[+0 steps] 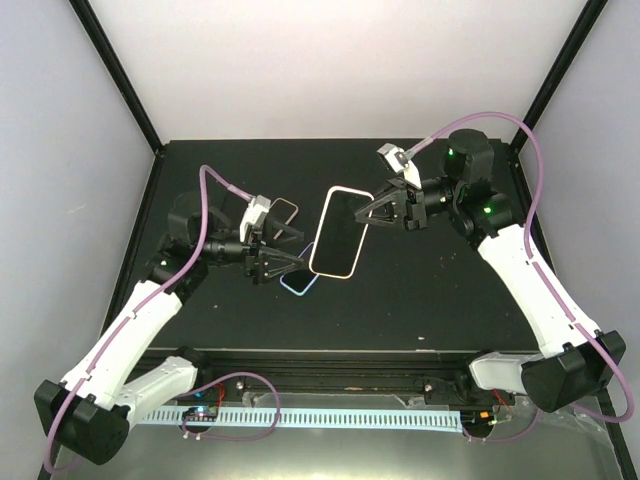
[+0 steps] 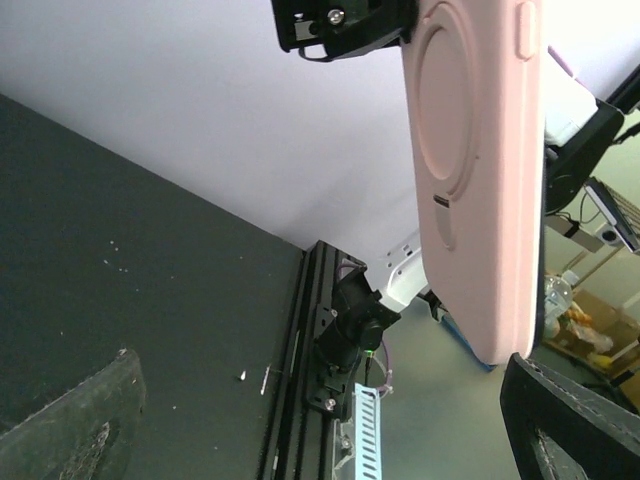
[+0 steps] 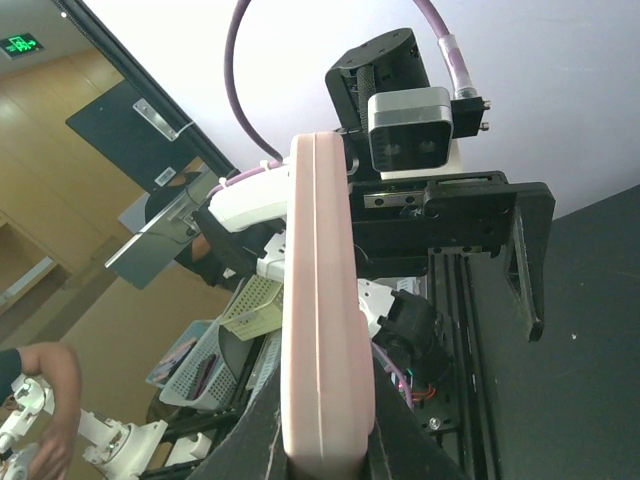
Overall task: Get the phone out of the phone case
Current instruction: Remove the phone case from the phone.
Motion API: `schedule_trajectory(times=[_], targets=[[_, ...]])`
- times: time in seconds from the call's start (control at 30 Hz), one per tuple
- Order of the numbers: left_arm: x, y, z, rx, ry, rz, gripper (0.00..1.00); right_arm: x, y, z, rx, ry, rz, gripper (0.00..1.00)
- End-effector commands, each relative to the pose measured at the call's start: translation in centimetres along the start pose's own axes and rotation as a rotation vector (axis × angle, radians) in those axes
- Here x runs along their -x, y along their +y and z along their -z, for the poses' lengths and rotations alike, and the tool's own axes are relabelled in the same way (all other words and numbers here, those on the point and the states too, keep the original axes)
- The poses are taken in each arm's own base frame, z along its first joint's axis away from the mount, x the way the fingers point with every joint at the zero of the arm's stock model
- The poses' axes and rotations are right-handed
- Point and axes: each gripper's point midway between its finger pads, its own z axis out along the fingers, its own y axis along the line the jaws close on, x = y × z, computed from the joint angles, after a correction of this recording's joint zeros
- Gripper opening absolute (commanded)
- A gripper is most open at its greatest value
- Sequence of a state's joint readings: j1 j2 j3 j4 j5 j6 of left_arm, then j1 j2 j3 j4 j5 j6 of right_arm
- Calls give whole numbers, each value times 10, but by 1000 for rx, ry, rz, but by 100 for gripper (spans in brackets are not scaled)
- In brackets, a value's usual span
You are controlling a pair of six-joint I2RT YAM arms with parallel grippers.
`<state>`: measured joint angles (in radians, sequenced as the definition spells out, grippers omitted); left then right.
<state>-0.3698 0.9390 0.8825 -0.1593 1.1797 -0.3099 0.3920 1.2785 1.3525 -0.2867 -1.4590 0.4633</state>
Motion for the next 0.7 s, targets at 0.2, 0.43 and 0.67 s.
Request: schedule_trajectory(times=[0.2, 0.43, 0.67], targets=[[15, -9, -6, -15, -12, -24, 99, 7, -3, 0, -21, -16, 16, 1], [15, -16, -9, -53, -6, -32, 99, 7, -5, 0, -23, -17, 17, 1], [15, 3, -11, 32, -11, -6, 99, 5, 1, -1, -2, -7, 31, 1]])
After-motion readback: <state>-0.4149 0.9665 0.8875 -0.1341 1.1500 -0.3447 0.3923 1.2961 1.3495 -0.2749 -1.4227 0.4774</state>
